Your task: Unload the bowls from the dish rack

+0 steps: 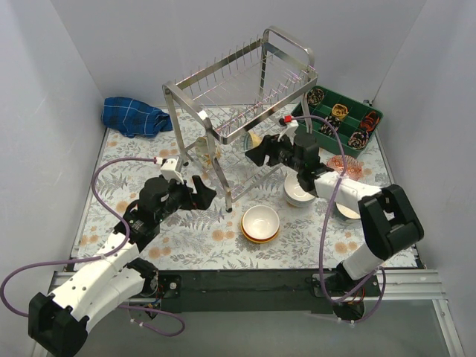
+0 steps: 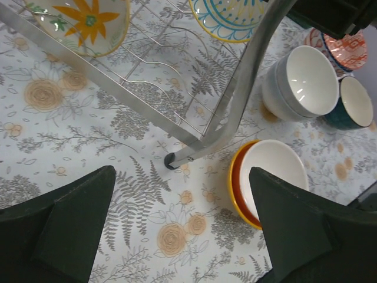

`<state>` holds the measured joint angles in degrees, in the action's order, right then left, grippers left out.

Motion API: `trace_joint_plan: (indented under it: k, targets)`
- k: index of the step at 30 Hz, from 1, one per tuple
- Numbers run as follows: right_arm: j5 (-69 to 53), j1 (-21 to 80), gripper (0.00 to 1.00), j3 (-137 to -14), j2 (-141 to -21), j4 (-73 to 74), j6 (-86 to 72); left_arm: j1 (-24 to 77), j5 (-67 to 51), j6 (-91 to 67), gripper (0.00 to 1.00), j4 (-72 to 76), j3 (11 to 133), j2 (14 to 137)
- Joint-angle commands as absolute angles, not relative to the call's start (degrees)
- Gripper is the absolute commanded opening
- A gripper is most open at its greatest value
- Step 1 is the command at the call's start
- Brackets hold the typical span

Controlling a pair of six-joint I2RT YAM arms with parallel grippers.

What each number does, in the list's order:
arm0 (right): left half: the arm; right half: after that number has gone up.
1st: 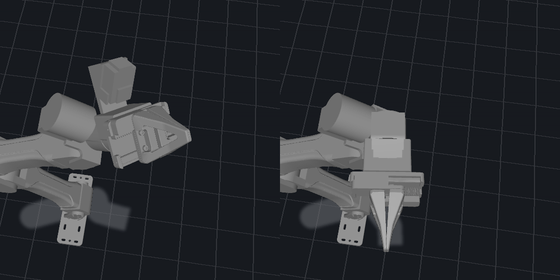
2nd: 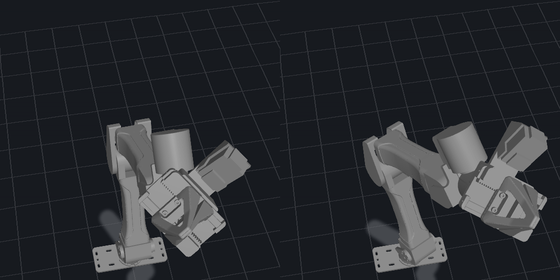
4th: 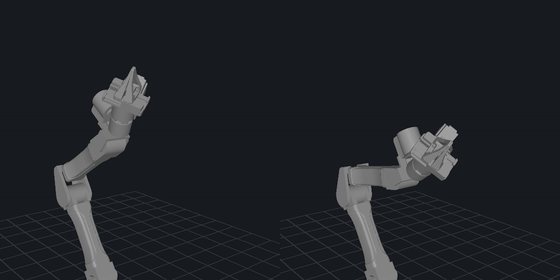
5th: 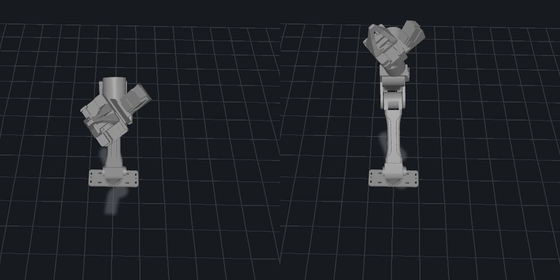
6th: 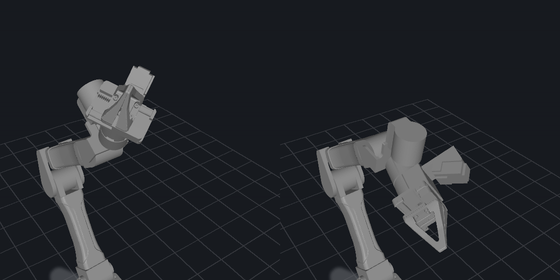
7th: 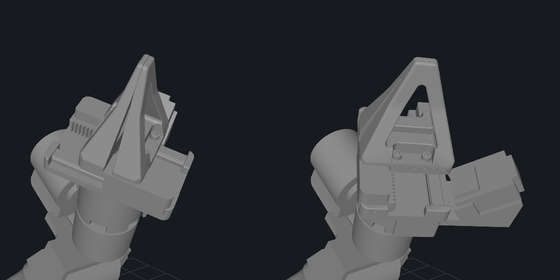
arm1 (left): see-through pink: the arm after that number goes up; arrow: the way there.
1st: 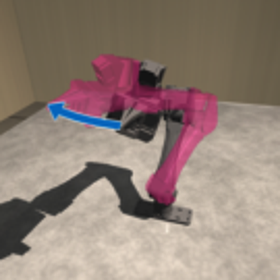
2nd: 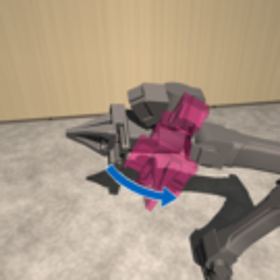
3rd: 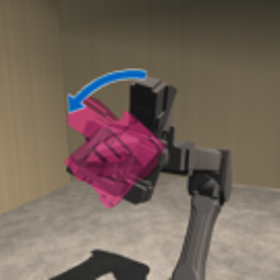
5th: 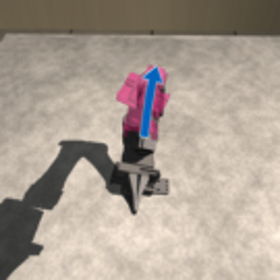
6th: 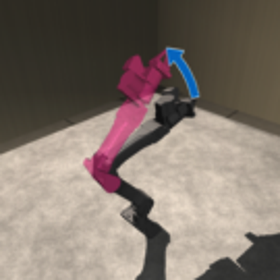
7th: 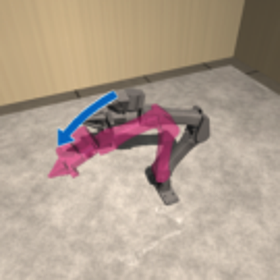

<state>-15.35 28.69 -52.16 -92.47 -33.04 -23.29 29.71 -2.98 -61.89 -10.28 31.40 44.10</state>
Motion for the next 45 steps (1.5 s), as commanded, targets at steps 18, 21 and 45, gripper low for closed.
trace_joint_plan:
  k: [18,21,45]
  targets:
    - [-34.6,28.5,0.01,-25.7,-59.9,-38.2,-48.0,41.6,0.5,-87.0,0.98,-7.3,30.4,45.9]
    - [-38.0,28.7,0.01,-23.8,-58.6,-38.1,-49.6,46.1,3.4,-88.6,0.95,-5.9,30.3,47.5]
    - [-47.6,31.5,0.01,-15.7,-63.5,-57.7,-61.3,57.3,13.7,-95.1,0.11,-0.3,29.3,56.3]
